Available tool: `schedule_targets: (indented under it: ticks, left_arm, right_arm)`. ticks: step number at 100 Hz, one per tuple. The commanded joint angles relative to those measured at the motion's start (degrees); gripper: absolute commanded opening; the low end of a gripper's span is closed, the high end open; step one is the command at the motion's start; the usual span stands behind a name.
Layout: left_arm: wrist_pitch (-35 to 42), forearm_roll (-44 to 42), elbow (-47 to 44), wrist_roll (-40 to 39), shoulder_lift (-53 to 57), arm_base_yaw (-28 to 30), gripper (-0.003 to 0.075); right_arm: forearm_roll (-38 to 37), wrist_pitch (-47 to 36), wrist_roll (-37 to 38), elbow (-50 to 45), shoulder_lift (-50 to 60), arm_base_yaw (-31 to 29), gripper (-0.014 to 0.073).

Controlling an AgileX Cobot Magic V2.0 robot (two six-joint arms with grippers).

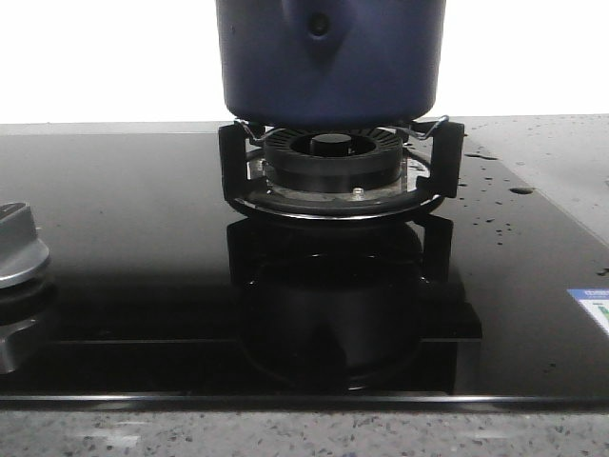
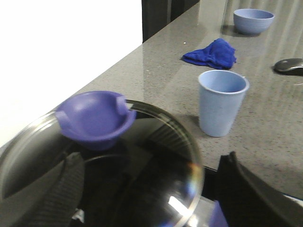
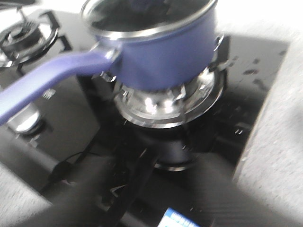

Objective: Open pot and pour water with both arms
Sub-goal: 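Grasp the purple lid handle with the left gripper and lift the lid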

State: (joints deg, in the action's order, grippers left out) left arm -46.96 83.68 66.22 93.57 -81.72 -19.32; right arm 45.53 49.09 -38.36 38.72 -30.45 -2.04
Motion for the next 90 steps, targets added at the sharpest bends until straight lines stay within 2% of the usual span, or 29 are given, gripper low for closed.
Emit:
schedule_targets:
  ticks: [1,29,47,60,78,90]
  left_arm:
    - [-0.2,3.5,4.9,1.1,-1.5,-0.4,0.0515]
    - [0.0,5.8,11.6,1.2,-9.5,-0.4,0.0519]
    - [0.1,9.4,12.8,1.3,-12.6,-0.4,0.0557]
    - [0.1,9.8,12.8,1.3,-14.0,-0.4,0.0557]
    - [-6.5,14.5,12.8,4.8,-15.4,-0.4,0.0555]
    - [-7.2,17.0,12.8,7.1,-15.7,-0.4,0.0555]
  right_arm:
    - [2.4,-3.3,-0.8,2.0,-0.2,0.2,0.061]
    - [2.5,-3.2,-0.8,2.0,-0.2,0.2,0.0605]
    - [3.0,-2.6,-0.8,2.0,0.0,0.2,0.0605]
    - [3.1,-2.6,-0.8,2.0,0.7,0.2,0.0605]
    - [3.1,-2.9,-0.8,2.0,1.3,0.2,0.0605]
    - [3.1,-2.9,-0.8,2.0,1.3,0.2,0.0605]
